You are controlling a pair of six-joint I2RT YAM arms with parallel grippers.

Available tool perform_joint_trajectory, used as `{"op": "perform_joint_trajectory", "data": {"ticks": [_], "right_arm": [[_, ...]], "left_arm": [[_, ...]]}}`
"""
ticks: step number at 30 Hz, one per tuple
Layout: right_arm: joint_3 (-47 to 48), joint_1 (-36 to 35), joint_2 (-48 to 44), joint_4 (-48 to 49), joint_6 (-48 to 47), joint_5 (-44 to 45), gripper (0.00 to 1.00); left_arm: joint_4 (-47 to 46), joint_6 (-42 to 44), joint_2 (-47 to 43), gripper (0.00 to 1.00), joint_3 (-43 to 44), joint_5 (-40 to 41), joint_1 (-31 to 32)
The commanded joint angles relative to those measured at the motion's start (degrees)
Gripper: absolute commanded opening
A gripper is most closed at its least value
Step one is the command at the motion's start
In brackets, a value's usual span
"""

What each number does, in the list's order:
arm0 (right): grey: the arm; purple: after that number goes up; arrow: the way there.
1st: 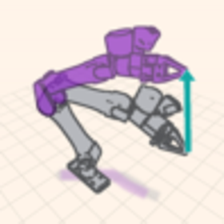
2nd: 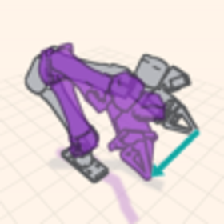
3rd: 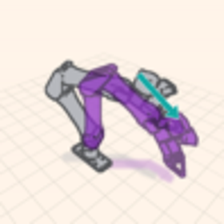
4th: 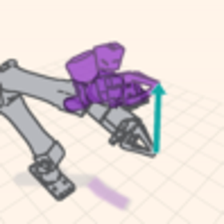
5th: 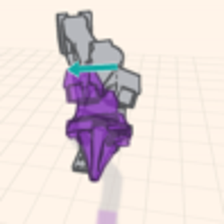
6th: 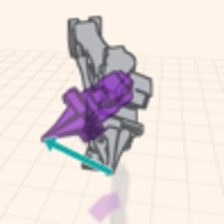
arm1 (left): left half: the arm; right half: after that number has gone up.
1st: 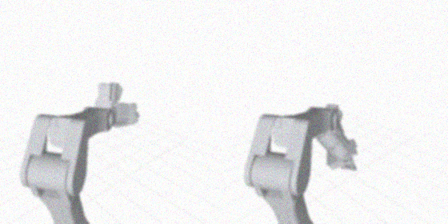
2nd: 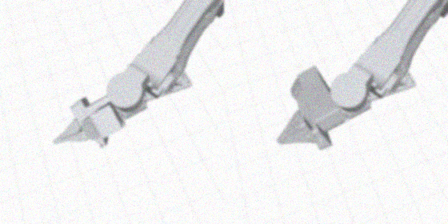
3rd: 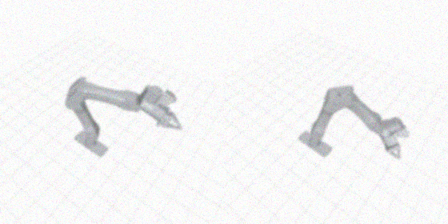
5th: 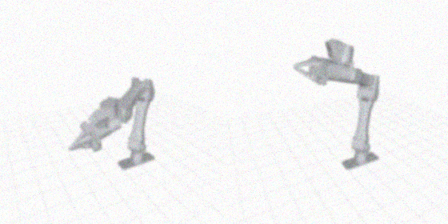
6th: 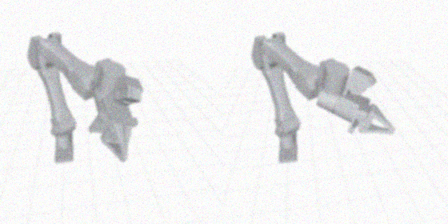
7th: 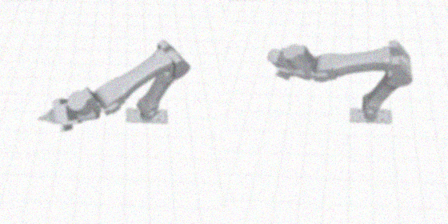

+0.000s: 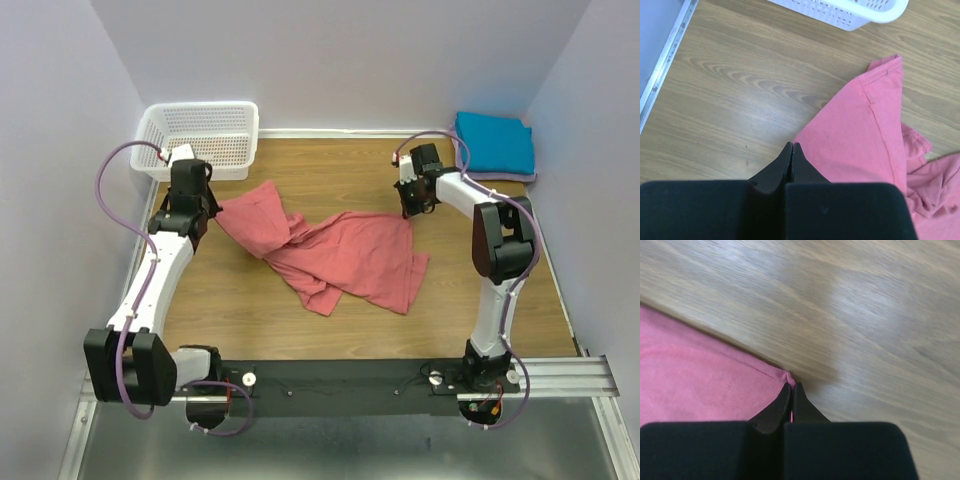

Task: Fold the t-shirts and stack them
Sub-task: Flatten the tshirt out

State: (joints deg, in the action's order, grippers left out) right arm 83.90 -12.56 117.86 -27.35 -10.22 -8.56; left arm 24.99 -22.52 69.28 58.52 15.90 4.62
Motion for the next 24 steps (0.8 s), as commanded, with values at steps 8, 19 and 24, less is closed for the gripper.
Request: {"op": "perform_joint_trajectory", "data": {"ticks": [8, 19, 24], "right_arm": [[20.6, -0.4, -7.1, -5.6, -2.2, 29.3, 0.01], [36.3, -0.5, -25.9, -5.3, -6.6, 37.7, 0.00], [30.2, -0.5, -39.8, -2.6, -8.8, 29.3, 0.01]], "left_arm": [[0.1, -1.8, 8.2, 0.00, 29.1, -3.9, -6.3], [-6.3, -1.7, -1.3, 0.00, 51.3, -3.3, -8.1], [-7.8, 0.0, -7.6, 0.00, 55.2, -5.3, -8.1]]}}
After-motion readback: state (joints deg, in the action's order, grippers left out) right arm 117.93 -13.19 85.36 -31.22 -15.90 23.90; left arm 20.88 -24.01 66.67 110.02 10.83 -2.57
